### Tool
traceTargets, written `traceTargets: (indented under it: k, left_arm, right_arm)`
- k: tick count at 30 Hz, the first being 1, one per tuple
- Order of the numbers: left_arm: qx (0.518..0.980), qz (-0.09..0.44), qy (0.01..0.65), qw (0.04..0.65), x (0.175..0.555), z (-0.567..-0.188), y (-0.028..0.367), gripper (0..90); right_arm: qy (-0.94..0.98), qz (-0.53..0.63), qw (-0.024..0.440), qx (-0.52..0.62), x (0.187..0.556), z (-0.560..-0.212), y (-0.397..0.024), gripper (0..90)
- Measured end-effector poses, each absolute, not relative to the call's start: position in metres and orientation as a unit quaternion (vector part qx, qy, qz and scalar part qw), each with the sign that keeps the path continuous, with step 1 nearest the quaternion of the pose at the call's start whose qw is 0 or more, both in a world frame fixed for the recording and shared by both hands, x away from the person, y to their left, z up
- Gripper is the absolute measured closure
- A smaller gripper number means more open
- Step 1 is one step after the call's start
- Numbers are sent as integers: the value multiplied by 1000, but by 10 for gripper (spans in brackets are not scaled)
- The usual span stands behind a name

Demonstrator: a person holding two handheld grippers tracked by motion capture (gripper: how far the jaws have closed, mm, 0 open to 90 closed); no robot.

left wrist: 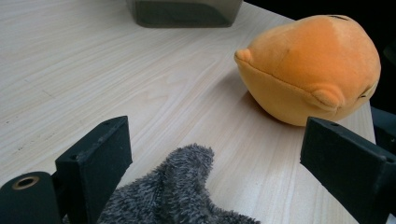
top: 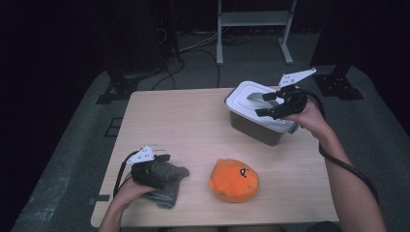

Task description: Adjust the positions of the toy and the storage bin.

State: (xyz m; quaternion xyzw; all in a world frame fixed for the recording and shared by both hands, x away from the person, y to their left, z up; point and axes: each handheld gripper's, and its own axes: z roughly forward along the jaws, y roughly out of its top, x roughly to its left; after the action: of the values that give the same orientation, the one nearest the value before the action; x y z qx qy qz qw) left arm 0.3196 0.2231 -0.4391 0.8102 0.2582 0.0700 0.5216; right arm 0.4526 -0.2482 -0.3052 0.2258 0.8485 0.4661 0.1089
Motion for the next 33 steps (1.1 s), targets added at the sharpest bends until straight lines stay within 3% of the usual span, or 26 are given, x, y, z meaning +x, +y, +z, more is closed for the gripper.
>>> traceTargets:
  k: [25,33]
  left_arm:
    - [813,66,259,517,324,-440,219,70]
    - [812,67,263,516,325,-441,222,70]
  right_arm:
    - [852,431,131,268,503,-310,-262,233]
    - [851,426,134,277,517,-317,-262,294]
